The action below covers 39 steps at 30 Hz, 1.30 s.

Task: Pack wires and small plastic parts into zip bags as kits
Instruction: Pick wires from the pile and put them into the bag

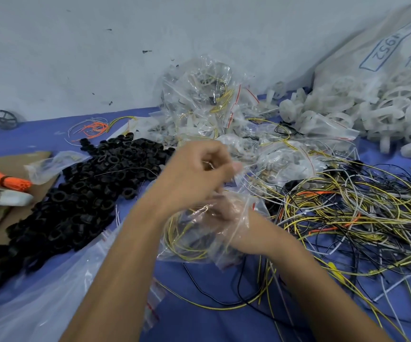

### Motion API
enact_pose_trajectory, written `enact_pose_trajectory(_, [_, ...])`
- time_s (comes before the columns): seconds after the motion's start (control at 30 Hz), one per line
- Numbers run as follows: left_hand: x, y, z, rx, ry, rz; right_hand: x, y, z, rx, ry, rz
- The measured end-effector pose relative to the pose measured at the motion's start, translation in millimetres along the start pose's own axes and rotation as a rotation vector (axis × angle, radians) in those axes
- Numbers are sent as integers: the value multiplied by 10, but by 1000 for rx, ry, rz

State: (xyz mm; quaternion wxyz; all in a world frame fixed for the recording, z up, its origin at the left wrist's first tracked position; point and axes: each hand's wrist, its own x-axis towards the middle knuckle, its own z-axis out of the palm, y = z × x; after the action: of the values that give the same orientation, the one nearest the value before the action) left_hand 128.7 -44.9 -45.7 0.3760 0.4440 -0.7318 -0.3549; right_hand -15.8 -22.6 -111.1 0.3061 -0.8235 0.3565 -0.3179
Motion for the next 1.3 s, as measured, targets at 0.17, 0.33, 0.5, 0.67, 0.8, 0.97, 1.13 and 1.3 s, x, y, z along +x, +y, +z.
enact_pose_trajectory(0.17, [-36,-529,-510,216,140,-87,-35,-57,-202,260,-26,7])
enact_pose_trajectory(0.33, [-110,-799,-535,223,-76,-207,-29,166,-248,-142,1,66])
enact_pose_trajectory(0.5, [-107,-803,-499,332,-19,-256,-13,244,-199,-254,-2,79])
enact_pose_trajectory(0.67, [-149,-782,-617,462,27,-329,-46,287,-320,-86,15,166])
enact_pose_trajectory(0.8, [-175,-840,-715,560,61,-405,-59,290,-364,13,259,191])
enact_pose_trajectory(0.97, [-103,-759,-647,521,271,-272,-54,377,-404,-267,376,230])
enact_pose_trajectory(1.13, [14,-435,-310,317,261,-11,-54,379,-402,-348,274,233])
enact_pose_trajectory(1.3, [64,-236,85,311,140,16,-71,349,-449,-421,216,226])
